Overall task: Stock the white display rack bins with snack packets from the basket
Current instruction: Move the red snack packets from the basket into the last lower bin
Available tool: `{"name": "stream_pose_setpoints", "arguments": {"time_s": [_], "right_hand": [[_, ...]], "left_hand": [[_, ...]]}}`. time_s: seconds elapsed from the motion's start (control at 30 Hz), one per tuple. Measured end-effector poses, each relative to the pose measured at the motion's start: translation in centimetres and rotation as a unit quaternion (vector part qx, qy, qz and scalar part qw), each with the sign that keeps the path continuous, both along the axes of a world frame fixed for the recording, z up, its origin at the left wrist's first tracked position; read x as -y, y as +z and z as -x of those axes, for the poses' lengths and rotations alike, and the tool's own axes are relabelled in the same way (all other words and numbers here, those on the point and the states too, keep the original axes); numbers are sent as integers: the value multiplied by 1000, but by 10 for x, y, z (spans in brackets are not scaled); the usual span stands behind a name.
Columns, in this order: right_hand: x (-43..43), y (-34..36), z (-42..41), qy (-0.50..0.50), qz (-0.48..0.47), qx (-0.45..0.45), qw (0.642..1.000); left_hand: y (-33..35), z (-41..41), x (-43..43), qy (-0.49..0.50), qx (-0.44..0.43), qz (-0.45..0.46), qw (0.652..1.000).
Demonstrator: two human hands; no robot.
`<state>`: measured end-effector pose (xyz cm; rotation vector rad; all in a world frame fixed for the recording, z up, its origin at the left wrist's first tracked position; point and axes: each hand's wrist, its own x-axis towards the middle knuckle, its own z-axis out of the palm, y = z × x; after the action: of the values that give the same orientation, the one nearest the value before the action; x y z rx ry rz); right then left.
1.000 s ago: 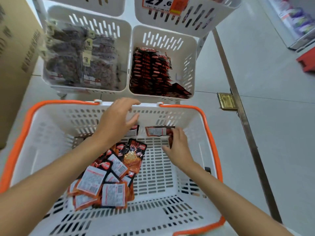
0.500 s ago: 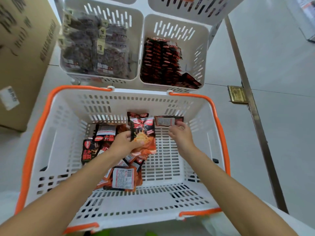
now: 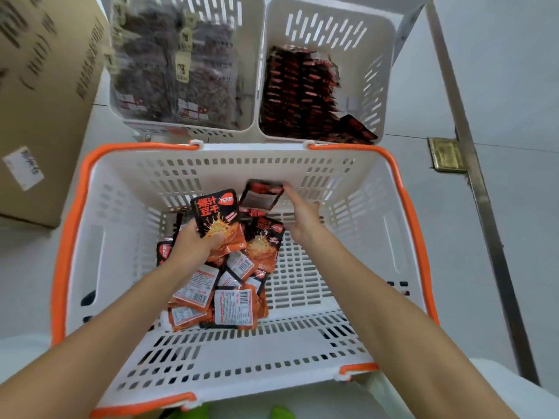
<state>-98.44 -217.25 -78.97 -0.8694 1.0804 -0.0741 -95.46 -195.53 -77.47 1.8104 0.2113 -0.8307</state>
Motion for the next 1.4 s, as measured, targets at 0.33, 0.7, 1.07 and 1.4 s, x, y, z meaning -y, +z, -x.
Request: {"name": "stream_pose_setpoints", "arguments": {"time_s": [0.33, 0.7, 1.07, 1.4], "right_hand": [[-30, -3, 22, 364, 114, -27, 924], [-60, 30, 19, 368, 468, 58, 801], [-47, 44, 32, 581, 305, 95, 748], [-18, -61, 95, 652, 585, -121, 467]], "left_hand": [[-1, -4, -15, 87, 44, -43, 994], [25, 4, -21, 8, 47, 68, 997], [26, 0, -15, 30, -156, 161, 974], [12, -10, -38, 59, -82, 86, 991]]}}
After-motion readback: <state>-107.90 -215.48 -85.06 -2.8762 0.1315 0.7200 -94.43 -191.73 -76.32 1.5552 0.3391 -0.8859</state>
